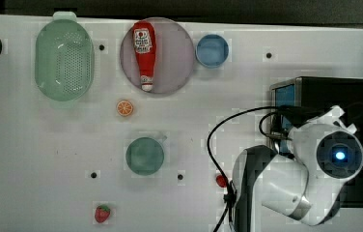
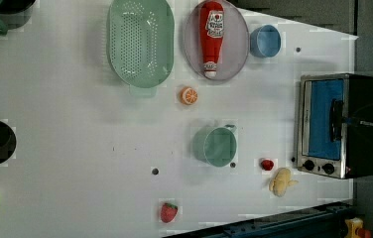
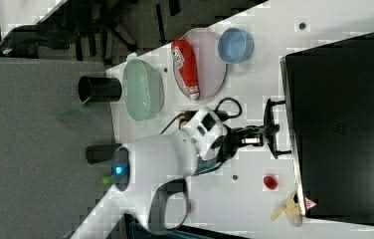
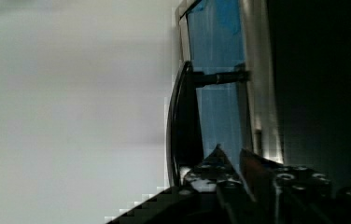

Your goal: Flap open oven.

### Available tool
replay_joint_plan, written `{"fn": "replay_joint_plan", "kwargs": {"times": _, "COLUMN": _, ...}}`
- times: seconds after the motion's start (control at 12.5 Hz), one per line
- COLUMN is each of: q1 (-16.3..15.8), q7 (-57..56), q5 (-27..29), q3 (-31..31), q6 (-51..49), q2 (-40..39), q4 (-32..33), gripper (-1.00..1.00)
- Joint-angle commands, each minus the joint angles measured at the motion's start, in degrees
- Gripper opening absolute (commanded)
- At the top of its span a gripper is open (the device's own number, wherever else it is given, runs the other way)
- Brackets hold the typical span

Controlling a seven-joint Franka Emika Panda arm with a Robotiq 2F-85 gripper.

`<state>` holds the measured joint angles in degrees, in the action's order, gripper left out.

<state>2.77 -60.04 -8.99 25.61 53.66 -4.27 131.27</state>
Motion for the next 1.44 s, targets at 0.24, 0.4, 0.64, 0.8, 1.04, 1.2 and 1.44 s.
{"fn": "replay_joint_plan", "kwargs": {"times": 0.24, "q1": 0.29, "q7": -2.5, "q5": -0.66, "q3": -0.21, "q6": 3.24, "q2": -1.16, "q4": 2.08, "gripper": -0.65}}
{"fn": "replay_joint_plan", "kwargs": {"times": 0.4, "q1": -0.17, "q7": -2.19, "q5": -0.83, "q3": -0.68, "q6": 3.19, "q2": -1.15, "q4": 2.29, "gripper": -0.65}}
{"fn": "replay_joint_plan", "kwargs": {"times": 0.64, "q1": -1.43, "q7": 1.56, "q5": -4.5, "q3": -1.53, "q6": 3.12, "q2": -1.13, "q4": 2.97, "gripper": -0.65}}
{"fn": "replay_joint_plan", "kwargs": {"times": 0.8, "q1": -2.4, "q7": 8.0, "q5": -9.15, "q3": -2.48, "q6": 2.96, "q2": -1.13, "q4": 3.73, "gripper": -0.65}}
{"fn": "replay_joint_plan", "kwargs": {"times": 1.04, "q1": -3.64, "q7": 16.77, "q5": -15.41, "q3": -5.21, "q6": 1.66, "q2": -1.32, "q4": 4.72, "gripper": -0.65}}
{"fn": "replay_joint_plan", "kwargs": {"times": 1.2, "q1": -4.03, "q7": 21.7, "q5": -19.8, "q3": -7.32, "q6": 1.05, "q2": -2.13, "q4": 4.99, "gripper": -0.65}}
{"fn": "replay_joint_plan", "kwargs": {"times": 1.44, "q1": -4.54, "q7": 29.34, "q5": -26.3, "q3": -10.32, "q6": 0.32, "q2": -4.97, "q4": 4.94, "gripper": -0.65}}
